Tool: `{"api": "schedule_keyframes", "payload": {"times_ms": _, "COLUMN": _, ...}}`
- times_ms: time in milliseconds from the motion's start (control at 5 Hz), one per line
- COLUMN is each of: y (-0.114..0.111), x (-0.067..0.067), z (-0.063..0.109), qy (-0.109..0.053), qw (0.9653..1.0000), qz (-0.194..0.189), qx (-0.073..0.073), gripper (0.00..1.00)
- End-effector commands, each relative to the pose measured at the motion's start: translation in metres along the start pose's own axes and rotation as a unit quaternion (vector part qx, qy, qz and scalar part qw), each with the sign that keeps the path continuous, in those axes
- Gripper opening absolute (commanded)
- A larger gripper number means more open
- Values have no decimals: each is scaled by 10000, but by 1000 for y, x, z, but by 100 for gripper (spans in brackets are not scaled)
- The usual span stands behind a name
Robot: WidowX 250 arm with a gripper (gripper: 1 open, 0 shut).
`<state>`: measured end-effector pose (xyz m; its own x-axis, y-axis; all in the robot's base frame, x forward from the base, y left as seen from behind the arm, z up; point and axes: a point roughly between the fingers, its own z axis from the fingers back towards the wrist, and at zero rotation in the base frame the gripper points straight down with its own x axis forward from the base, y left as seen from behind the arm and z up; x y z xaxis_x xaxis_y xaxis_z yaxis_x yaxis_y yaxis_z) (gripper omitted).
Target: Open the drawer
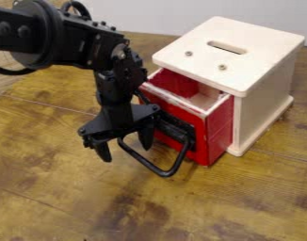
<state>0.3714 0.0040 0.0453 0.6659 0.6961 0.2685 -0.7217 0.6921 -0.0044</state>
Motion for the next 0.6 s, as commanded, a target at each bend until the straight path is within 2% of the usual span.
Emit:
{"api": "schedule_keyframes", "payload": {"times_ms": 0, "y": 59, "x": 32, "z": -50, "qy": 127, "qw": 9979, "qz": 124, "qx": 626, "gripper": 100}}
{"api": "schedule_keyframes", "payload": {"times_ms": 400, "y": 70, "x": 34, "z": -48, "qy": 130, "qw": 9970, "qz": 146, "qx": 746, "gripper": 100}}
